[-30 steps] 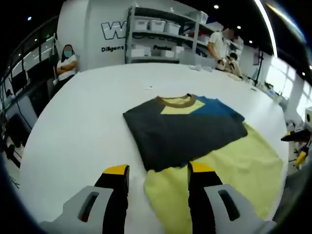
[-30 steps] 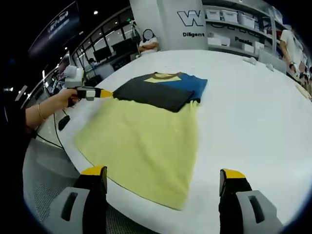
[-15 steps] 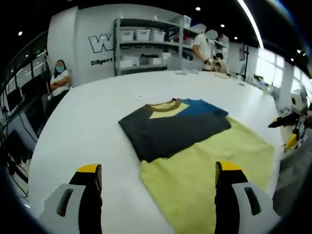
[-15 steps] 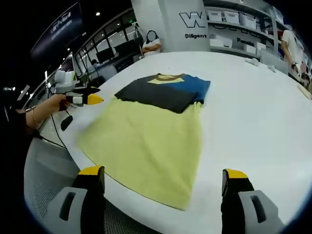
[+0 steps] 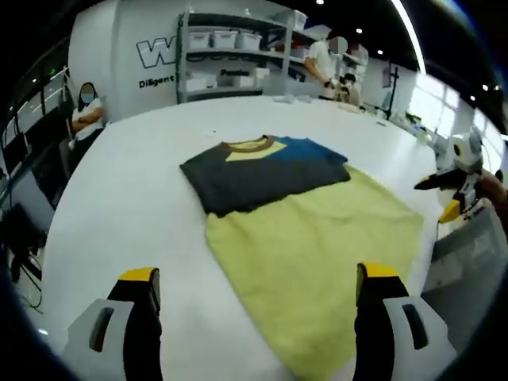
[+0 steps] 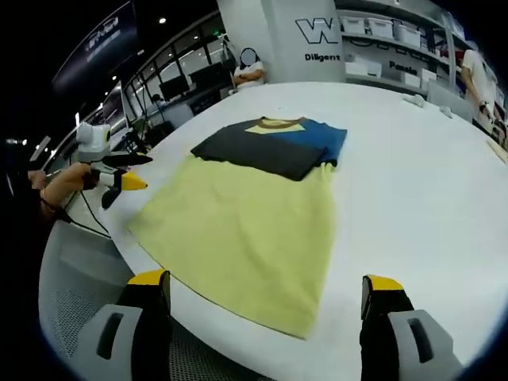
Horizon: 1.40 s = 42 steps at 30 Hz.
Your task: Fold the garment on the visible template until the final outline fits inside the template.
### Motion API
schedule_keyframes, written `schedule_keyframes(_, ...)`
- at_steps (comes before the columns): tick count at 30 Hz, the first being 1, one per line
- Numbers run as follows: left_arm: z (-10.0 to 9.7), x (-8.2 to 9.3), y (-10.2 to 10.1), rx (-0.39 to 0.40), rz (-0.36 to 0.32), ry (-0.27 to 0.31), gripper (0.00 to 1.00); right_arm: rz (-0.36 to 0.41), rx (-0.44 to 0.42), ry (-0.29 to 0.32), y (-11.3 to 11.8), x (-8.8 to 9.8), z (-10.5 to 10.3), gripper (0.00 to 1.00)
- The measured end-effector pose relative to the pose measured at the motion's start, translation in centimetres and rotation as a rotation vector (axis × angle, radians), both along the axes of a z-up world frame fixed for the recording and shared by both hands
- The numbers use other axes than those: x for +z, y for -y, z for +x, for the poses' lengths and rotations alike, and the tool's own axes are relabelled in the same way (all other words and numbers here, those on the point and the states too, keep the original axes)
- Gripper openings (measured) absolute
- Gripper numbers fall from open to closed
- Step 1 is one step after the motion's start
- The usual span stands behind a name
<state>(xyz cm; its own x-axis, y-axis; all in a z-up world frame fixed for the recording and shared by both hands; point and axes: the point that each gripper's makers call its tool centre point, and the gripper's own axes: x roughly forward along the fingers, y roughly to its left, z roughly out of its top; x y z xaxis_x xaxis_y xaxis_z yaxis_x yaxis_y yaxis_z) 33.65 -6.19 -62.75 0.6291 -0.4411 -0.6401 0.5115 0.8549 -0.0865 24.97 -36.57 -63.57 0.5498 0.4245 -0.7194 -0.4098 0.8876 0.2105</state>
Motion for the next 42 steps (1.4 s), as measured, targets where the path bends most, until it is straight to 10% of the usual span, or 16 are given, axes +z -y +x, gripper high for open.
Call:
schedule_keyframes(10, -3.0, -1.2, -0.7, 0.001, 0.01, -0.075, 0.92, -0.003, 0.013, -0.024, -0.2, -0.8, -0.9, 0.96)
schedule_keyframes(23, -7.7, -3.3, 0.1, 0.02, 0.03, -0.21, 0.59, -0.004, -0.014, -0.048, 0.3, -1.4, -1.5, 0.87)
schedule_keyframes(42, -10.3, -4.6, -0.3, 0.111, 0.062, -0.299, 0.27, -0.097, -0.079, -0.106, 2.1, -3.9, -2.5, 0.35)
